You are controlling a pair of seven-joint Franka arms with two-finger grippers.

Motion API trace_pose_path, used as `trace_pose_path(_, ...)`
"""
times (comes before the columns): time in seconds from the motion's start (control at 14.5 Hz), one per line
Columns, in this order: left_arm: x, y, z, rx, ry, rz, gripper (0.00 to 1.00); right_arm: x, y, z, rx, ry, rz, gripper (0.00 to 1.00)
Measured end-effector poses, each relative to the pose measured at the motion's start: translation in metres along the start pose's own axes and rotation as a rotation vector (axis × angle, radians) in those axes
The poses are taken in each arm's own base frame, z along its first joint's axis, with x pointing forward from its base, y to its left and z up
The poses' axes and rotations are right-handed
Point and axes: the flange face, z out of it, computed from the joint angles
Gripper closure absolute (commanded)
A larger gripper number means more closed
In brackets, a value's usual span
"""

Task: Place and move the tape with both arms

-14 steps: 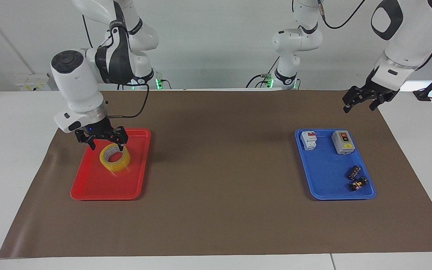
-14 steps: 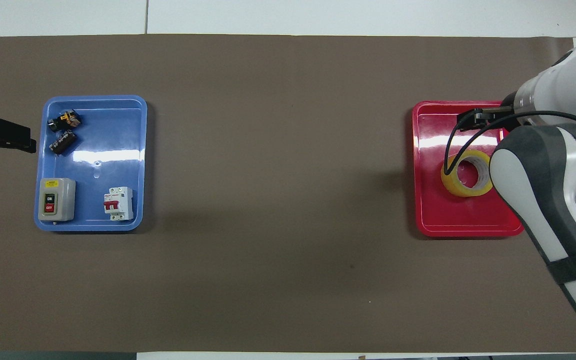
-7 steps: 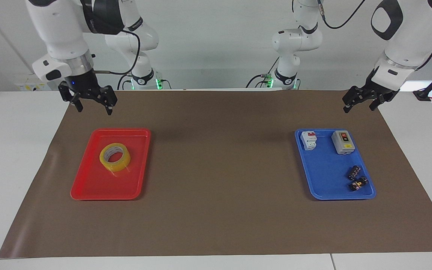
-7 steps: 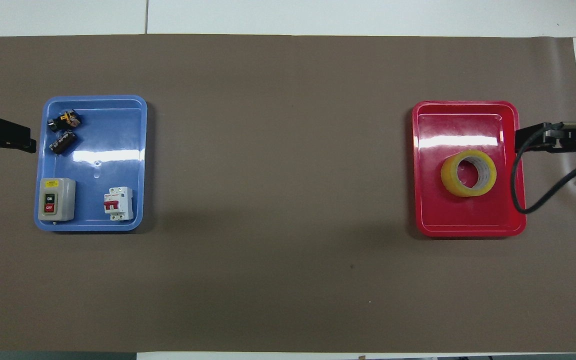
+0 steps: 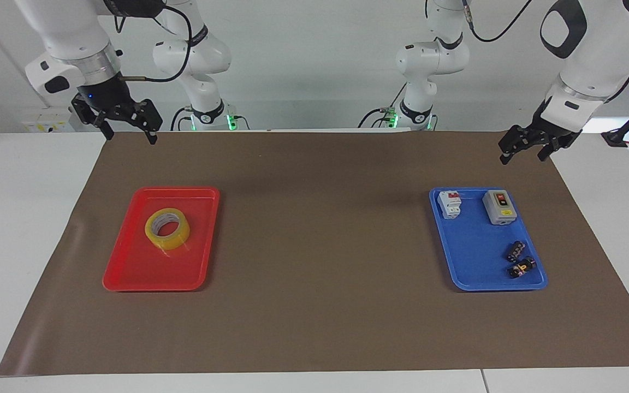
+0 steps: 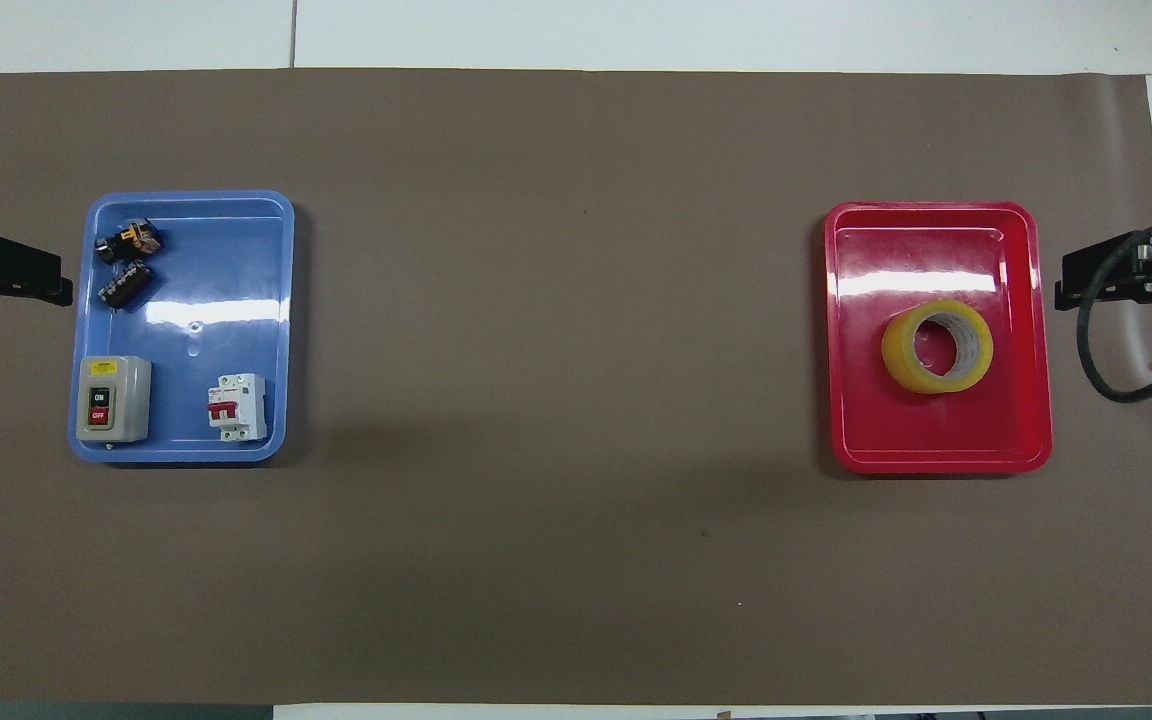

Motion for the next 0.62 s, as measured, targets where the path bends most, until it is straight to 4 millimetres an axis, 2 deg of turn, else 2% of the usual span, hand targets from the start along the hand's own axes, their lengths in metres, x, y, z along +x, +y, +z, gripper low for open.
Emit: trace_pose_path(0.62,0.0000,0.0000,0.0000,0.000,0.000,0.000,0.00,-0.0054,-0.0003,-0.0071,-0.034,-0.029,-0.040,0.00)
